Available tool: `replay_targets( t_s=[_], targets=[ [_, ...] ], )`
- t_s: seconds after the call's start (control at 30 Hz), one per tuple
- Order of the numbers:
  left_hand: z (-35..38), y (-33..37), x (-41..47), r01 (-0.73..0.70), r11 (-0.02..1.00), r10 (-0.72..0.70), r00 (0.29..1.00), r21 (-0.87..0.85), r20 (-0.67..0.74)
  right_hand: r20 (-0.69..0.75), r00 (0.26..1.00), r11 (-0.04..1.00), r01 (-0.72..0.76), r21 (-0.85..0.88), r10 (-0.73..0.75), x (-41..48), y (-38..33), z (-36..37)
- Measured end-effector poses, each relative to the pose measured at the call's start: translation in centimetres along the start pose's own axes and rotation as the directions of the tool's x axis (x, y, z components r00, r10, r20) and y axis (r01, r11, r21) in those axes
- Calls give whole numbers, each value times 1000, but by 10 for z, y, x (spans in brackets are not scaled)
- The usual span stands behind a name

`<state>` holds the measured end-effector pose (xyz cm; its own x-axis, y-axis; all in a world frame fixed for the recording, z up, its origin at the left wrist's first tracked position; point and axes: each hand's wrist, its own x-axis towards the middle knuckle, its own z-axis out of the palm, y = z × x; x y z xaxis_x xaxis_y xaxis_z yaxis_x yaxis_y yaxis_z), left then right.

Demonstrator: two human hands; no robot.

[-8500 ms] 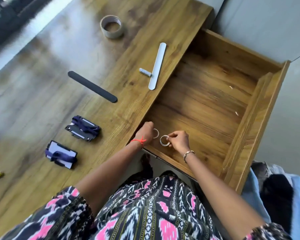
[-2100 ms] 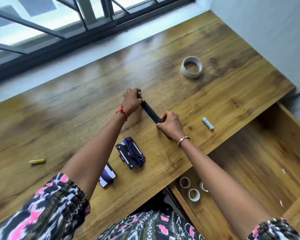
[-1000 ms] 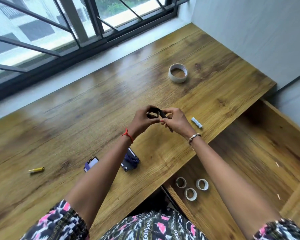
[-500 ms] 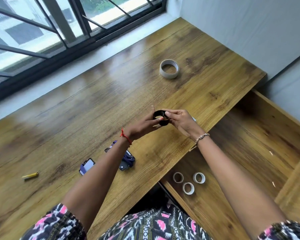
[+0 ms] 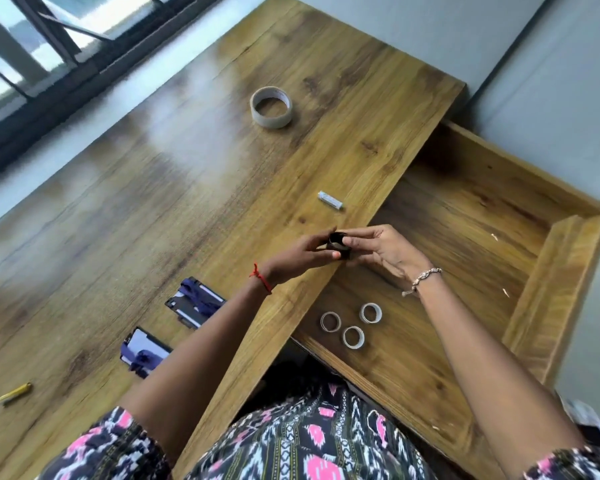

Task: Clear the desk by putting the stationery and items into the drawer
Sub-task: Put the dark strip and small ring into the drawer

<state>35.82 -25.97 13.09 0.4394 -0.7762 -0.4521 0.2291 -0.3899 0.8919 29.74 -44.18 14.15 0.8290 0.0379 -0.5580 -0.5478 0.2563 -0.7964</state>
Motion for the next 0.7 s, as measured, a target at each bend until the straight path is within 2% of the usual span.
replay_targets(
  t_s=[0.1, 0.2, 0.3, 0.37, 0.4, 0.5, 0.6, 0.7],
  targets=[
    [14, 2, 12, -98, 962, 94, 995, 255, 29, -67, 997, 998, -29, -48, 25, -15, 10, -21],
    [29, -1, 22, -218, 812, 226, 973, 541, 53, -171, 984, 997, -61, -41, 53, -26, 24, -34],
    [41, -8, 22, -307, 644, 399, 916, 701, 35, -333, 942, 993, -78, -87, 45, -23, 44, -38],
    [43, -21, 21, -303, 533, 479, 877, 790, 14, -454, 891, 973, -103, -207, -2, -15, 59, -34],
    [42, -28, 20, -278, 497, 494, 870, 822, -4, -498, 866, 939, -141, -313, -37, -10, 67, -31],
    [38, -43, 10, -132, 448, 393, 917, 884, -63, -535, 838, 780, -266, -567, -103, 4, 85, -19],
    [35, -47, 1, -103, 393, 368, 928, 914, -53, -498, 861, 670, -309, -675, -104, 16, 100, -9],
    [35, -46, 0, -103, 390, 367, 929, 915, -52, -454, 889, 615, -320, -720, -68, 23, 108, -5]
  ],
)
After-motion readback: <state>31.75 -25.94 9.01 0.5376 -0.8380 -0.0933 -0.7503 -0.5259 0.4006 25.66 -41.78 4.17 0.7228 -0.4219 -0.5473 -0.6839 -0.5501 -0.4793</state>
